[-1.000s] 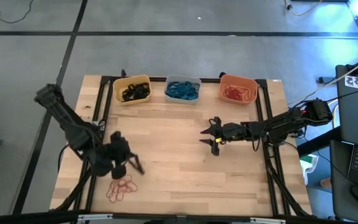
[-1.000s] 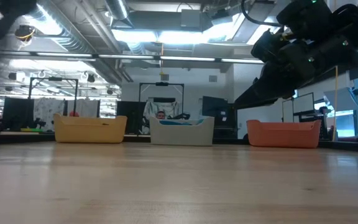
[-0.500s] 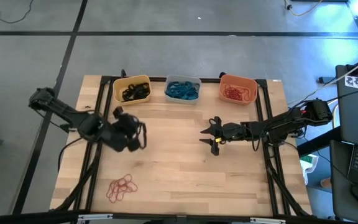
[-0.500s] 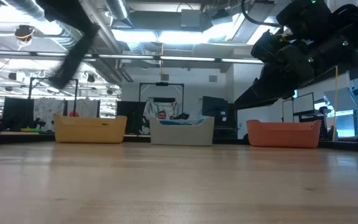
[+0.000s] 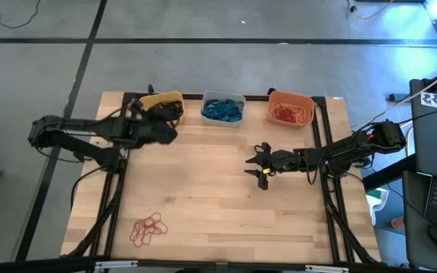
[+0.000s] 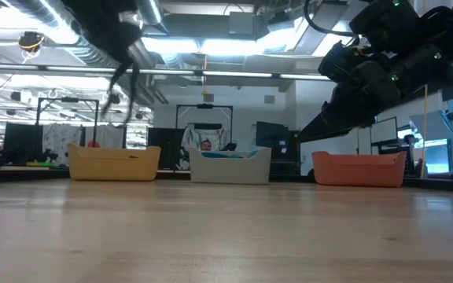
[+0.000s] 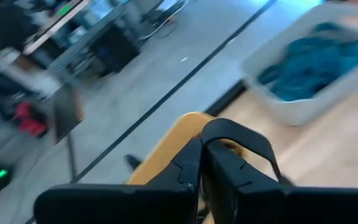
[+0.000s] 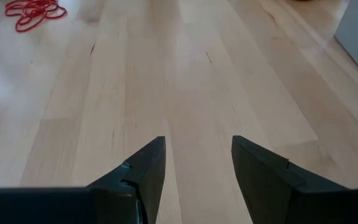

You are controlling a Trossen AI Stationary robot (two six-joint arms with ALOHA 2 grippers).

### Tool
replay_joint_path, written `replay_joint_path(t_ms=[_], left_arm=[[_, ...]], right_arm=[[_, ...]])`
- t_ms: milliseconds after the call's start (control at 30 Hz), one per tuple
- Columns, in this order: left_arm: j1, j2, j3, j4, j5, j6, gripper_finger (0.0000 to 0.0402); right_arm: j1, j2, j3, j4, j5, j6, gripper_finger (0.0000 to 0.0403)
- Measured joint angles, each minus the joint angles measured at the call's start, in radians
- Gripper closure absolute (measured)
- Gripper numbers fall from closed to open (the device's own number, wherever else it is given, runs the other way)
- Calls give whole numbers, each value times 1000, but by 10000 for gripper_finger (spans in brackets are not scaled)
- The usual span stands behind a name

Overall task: Sort rubber bands into baskets
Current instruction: Put the black rubber band into the yellow bin

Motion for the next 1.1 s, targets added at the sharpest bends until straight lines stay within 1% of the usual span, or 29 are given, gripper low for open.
replay_joint_path(t_ms=[167, 300, 467, 800, 1100], left_arm=[[173, 0, 0, 0, 0, 57, 386], [307, 1, 0, 0, 0, 40, 386], [425, 14, 0, 8, 19, 61, 386], [548, 146, 0, 15, 44, 55, 386], [614, 284, 0, 14, 215, 88, 386]], right_arm=[[0, 0, 0, 0, 0, 0, 220], [0, 0, 0, 0, 0, 0, 220], [0, 0, 0, 0, 0, 0, 220], [0, 1, 0, -9, 0, 0, 220], [0, 1, 0, -26, 0, 0, 220]])
